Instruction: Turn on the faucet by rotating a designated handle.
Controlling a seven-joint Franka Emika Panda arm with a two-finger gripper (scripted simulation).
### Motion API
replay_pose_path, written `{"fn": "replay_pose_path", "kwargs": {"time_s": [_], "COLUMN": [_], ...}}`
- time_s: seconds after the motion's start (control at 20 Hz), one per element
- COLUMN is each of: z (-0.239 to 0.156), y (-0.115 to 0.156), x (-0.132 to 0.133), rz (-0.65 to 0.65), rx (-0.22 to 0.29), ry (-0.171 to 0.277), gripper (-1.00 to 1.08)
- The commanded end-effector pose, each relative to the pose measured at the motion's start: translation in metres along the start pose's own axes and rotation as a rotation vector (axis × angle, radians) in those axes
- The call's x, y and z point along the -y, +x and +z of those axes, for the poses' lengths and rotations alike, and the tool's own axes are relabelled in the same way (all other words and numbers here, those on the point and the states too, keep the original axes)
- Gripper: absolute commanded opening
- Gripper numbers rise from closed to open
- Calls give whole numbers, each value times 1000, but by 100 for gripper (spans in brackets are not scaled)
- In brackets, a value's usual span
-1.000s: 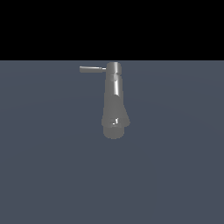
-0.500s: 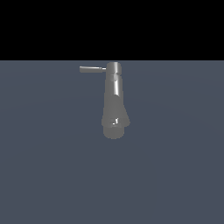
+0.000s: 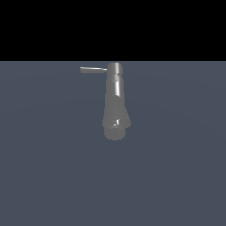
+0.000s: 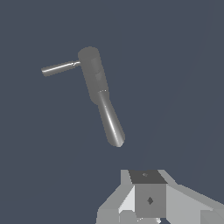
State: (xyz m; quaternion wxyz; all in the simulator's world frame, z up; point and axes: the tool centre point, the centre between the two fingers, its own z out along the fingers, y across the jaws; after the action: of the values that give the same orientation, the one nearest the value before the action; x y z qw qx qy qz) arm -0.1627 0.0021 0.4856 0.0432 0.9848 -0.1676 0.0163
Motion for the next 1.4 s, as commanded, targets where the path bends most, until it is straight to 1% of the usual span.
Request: {"fn": "replay_pose_path", "kwargs": {"time_s": [0.0, 0.65, 1.35], "z": [5, 42, 98], "y": [12, 69, 123], "x": [8, 50, 98], "rz": [55, 331, 621], "rx": [1, 4, 17], "ry": [-9, -41, -47], "gripper": [-100, -100, -100]}}
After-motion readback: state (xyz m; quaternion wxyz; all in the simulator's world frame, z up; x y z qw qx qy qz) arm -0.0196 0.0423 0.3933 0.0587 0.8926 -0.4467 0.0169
